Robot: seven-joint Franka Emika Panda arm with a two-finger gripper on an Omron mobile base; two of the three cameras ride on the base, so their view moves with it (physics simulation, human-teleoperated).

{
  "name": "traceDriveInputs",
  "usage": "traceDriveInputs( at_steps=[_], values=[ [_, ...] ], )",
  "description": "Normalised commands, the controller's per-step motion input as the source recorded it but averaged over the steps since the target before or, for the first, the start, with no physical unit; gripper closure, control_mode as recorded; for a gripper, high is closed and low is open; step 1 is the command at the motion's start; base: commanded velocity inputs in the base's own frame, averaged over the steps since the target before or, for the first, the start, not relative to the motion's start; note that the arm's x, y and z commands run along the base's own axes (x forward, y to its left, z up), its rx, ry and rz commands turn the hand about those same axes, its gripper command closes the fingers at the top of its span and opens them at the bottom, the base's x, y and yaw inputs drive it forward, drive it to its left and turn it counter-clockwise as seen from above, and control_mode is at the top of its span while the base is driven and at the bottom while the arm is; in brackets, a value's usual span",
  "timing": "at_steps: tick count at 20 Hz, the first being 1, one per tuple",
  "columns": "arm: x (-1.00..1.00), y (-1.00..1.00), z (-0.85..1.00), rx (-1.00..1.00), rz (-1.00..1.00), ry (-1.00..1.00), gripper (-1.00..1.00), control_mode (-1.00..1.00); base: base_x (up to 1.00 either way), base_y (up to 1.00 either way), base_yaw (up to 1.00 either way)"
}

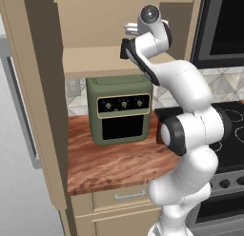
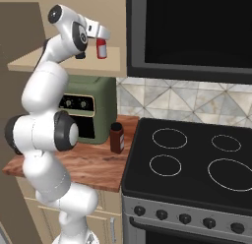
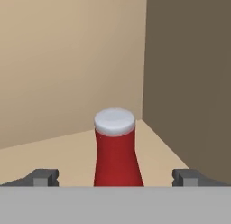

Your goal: Collect the paprika, ketchup, and shaker from the cabinet and place them next to the stove.

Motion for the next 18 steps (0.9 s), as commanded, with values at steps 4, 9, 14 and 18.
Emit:
traceDriveInputs(
  at_steps=[4, 9, 14, 18],
  values=[
    [0.10, 0.00, 0.00, 0.00, 0.00, 0.00, -1.00, -1.00, 0.00, 0.00, 0.00],
    [0.03, -0.01, -0.03, 0.00, 0.00, 0.00, -1.00, -1.00, 0.00, 0.00, 0.00],
    [0.02, -0.01, -0.02, 0.00, 0.00, 0.00, -1.00, -1.00, 0.00, 0.00, 0.00],
    [0.04, -0.03, -0.05, 0.00, 0.00, 0.00, -1.00, -1.00, 0.00, 0.00, 0.00]
  ],
)
